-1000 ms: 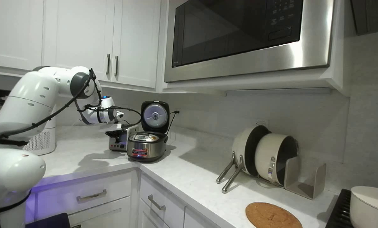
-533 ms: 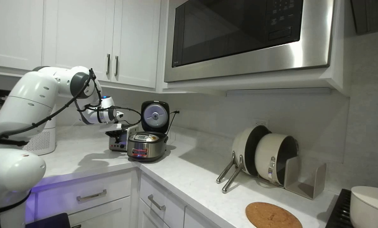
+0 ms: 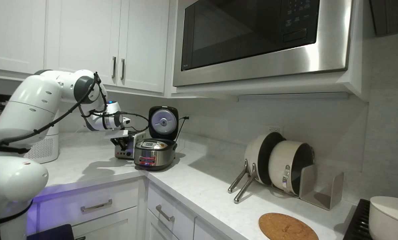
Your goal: Push the black lever of the bread toaster down
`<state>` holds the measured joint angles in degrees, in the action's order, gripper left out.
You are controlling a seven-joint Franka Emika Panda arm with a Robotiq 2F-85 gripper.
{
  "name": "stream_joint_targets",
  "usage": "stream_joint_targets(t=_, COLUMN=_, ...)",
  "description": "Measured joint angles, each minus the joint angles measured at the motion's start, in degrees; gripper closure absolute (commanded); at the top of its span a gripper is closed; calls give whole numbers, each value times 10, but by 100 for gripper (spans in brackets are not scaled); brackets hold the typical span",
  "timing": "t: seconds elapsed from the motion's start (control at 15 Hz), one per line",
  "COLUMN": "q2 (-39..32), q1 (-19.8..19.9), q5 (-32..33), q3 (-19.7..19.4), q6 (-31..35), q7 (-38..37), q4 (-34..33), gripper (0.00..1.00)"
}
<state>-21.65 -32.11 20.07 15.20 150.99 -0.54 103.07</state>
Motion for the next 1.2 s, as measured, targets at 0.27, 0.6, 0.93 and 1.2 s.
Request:
stream_joint_targets(t=0.27, q2=2, q1=1, q5=0, q3=-8, q6=-10, q7=-1, q4=-4, gripper=15)
stream_joint_targets(t=0.6, q2=2, q1=-1, q5=15, q3=-11, q6=-15, q7=-17, q4=-8, gripper=0)
stream_joint_targets(t=0.93, q2=4, q1=-8, q5=31, q3=-12, q6=-21, q7=-32, q4=-11, gripper=0)
stream_joint_targets(t=1.2, q2=9, q1=-10, q5=36, q3=-12, q6=-28, q7=-34, q4=-14, gripper=0)
